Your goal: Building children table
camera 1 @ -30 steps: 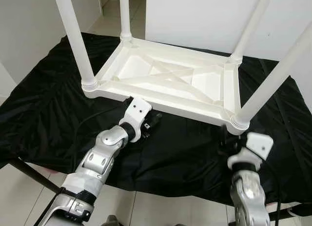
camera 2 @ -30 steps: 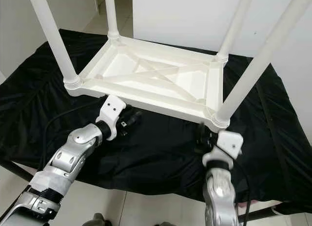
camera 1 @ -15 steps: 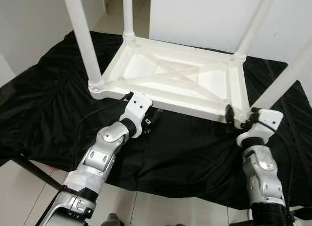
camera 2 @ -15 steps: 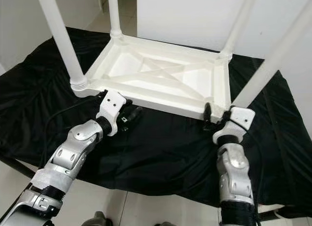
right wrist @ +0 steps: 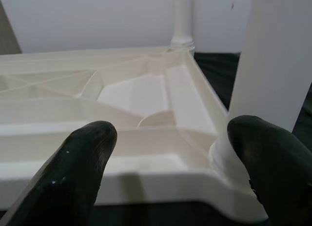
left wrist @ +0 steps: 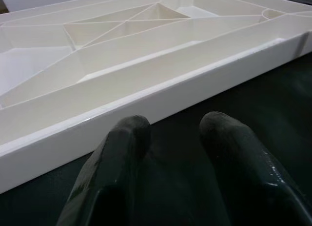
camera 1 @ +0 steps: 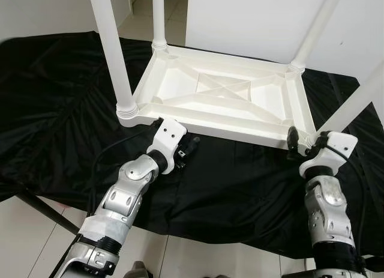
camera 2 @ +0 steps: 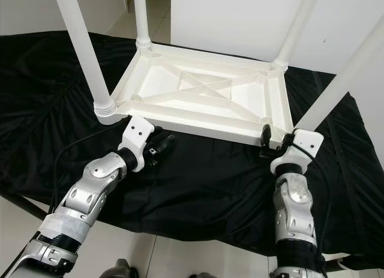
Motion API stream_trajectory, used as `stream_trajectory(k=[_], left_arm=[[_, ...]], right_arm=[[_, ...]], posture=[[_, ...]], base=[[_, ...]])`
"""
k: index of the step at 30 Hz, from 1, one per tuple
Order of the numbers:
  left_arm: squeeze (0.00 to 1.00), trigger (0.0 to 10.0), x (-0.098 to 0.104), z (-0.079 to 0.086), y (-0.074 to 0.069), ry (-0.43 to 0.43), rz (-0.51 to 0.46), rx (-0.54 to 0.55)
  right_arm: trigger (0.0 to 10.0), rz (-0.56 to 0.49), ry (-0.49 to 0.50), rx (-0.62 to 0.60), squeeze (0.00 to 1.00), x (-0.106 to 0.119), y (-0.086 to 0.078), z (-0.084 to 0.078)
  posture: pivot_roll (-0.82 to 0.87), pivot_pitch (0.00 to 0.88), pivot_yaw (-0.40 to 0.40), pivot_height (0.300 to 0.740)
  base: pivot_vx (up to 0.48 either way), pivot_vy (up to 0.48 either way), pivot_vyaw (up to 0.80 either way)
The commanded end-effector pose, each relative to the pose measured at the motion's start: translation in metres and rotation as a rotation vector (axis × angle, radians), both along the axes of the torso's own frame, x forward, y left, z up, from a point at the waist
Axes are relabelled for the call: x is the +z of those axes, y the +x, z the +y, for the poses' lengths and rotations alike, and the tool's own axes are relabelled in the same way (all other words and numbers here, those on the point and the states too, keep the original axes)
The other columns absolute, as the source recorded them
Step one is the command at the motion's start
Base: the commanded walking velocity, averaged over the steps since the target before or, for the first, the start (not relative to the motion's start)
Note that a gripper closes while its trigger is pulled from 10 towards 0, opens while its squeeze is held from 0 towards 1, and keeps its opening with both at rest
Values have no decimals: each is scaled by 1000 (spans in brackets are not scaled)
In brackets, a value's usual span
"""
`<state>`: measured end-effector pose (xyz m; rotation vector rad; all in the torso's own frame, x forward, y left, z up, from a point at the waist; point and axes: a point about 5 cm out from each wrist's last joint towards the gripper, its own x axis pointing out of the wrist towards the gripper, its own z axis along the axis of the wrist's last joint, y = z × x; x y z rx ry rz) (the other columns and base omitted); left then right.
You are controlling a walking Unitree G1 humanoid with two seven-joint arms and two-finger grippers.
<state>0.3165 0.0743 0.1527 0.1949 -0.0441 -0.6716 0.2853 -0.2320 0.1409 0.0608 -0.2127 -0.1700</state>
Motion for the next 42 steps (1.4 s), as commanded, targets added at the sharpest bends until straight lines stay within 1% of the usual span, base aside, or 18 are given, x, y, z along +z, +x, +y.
stream_trajectory(k=[1, 4, 6, 9, 13, 14, 15, 16, 22, 28, 29, 30, 31, 34, 37, 38, 42], left_arm=[[0, 10000, -5, 2, 3, 13, -1, 38], [0, 10000, -3, -3, 7, 47, -25, 12], [0, 10000, -1, -6, 9, 62, -40, -8], [0, 10000, 0, -10, 12, 80, -50, -26], [0, 10000, 6, -22, 20, 109, -79, -87], [0, 10000, 6, -22, 20, 109, -79, -87], [286, 10000, 6, -28, 25, 113, -64, -115], [1000, 10000, 6, -30, 27, 115, -56, -124], [1000, 10000, 5, -35, 32, 127, -57, -159], [1000, 10000, 5, -36, 35, 146, -76, -165], [686, 10000, 4, -36, 36, 153, -78, -161], [0, 10000, 3, -36, 39, 180, -79, -168], [0, 10000, 3, -36, 39, 180, -79, -168], [0, 10000, 4, -37, 45, 233, -88, -179], [0, 10000, 7, -37, 48, 227, -74, -186], [0, 10000, 8, -37, 49, 234, -73, -192], [0, 10000, 7, -37, 51, 255, -50, -216]], right_arm=[[10000, 20, 11, 49, 0, -8, -7, 18], [10000, 26, 8, 67, 0, -15, -18, 33], [10000, 33, 14, 73, 0, -19, -22, 37], [10000, 46, 18, 71, 0, -22, -26, 38], [10000, 54, 15, 75, 0, -25, -32, 38], [10000, 54, 15, 75, 0, -25, -32, 38], [10000, 52, -1, 77, 0, -25, -34, 37], [10000, 49, -10, 76, 0, -24, -34, 37], [10000, 41, -28, 66, 0, -21, -39, 37], [10000, 39, -28, 62, 0, -20, -40, 36], [10000, 35, -34, 62, 0, -19, -40, 37], [10000, 23, -42, 80, 0, -16, -39, 40], [10000, 23, -42, 80, 0, -16, -39, 40], [10000, 4, -50, 101, 0, -11, -40, 47], [10000, -6, -43, 97, 0, -8, -39, 48], [10000, -15, -40, 97, 0, -6, -39, 49], [10000, -40, -29, 113, 0, 2, -45, 57]], posture=[[119, 85, -44, 740], [111, 83, -39, 740], [111, 83, -39, 740], [104, 79, -37, 740], [85, 77, -26, 740], [85, 77, -26, 740], [74, 78, -18, 740], [66, 78, -14, 740], [51, 78, -1, 740], [50, 77, -1, 740], [49, 77, 1, 740], [40, 94, 12, 740], [40, 94, 12, 740], [31, 110, 27, 740], [28, 115, 33, 740], [22, 131, 43, 740], [8, 165, 73, 740]], base=[[0, 0, 0], [0, 0, 0], [0, 0, 0], [0, 0, 0], [0, 0, 0], [0, 0, 0], [0, 0, 0], [0, 0, 0], [0, 0, 0], [0, 0, 0], [0, 0, 0], [0, 0, 0], [0, 0, 0], [0, 0, 0], [0, 0, 0], [0, 0, 0], [0, 0, 0]])
